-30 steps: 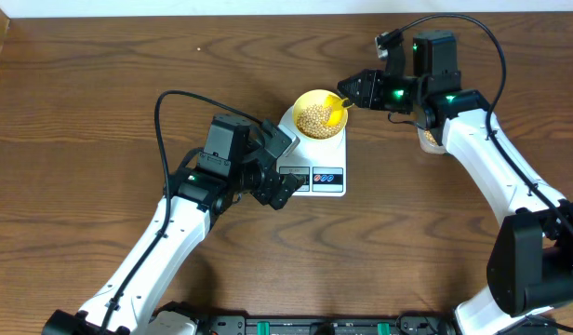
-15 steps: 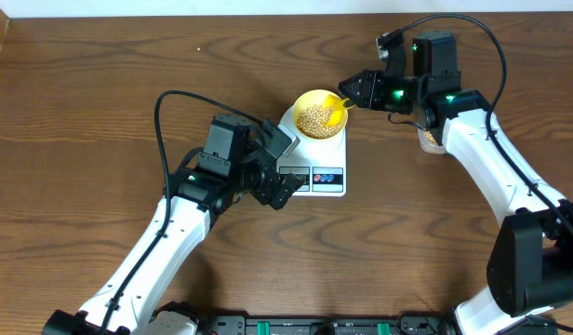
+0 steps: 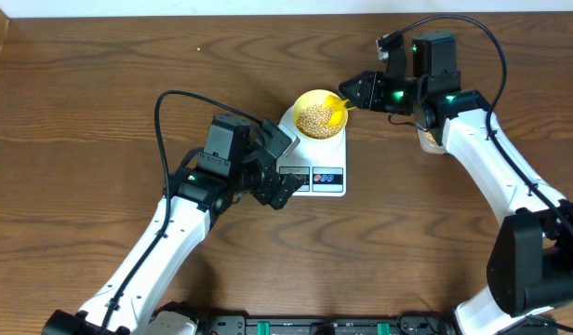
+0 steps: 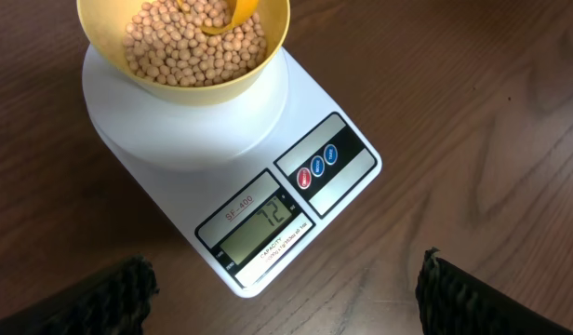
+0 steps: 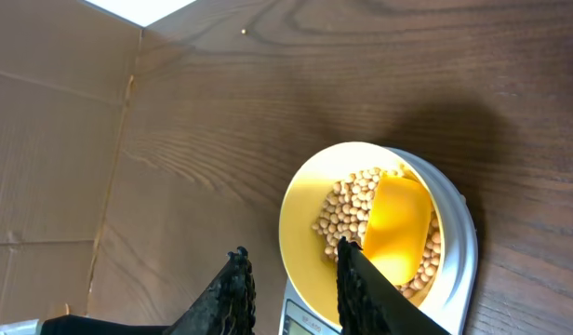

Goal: Scoop item into bowl and weigh 50g on scale
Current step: 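Tilt the scoop to pour soybeans into the yellow bowl, right gripper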

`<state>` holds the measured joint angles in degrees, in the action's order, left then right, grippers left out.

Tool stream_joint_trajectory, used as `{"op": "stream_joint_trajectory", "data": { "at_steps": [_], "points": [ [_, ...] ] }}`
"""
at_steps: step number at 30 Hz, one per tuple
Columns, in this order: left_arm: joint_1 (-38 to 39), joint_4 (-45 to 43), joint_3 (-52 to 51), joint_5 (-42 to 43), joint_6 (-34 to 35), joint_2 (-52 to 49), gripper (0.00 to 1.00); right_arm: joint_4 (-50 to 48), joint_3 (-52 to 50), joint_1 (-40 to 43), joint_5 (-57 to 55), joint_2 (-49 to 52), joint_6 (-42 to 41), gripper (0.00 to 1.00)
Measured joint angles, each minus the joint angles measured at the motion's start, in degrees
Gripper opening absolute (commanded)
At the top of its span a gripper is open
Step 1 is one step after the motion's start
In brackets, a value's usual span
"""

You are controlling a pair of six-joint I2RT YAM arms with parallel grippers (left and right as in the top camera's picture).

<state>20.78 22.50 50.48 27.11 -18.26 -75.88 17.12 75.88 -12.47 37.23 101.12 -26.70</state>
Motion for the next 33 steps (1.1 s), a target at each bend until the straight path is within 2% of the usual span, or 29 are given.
{"op": "stream_joint_trajectory", "data": {
  "at_steps": [33],
  "points": [
    [0.0,0.0,0.0,0.0,0.0,0.0,0.92,1.9,0.0,0.0,-1.0,0.0,0.0,0.37]
  ]
}}
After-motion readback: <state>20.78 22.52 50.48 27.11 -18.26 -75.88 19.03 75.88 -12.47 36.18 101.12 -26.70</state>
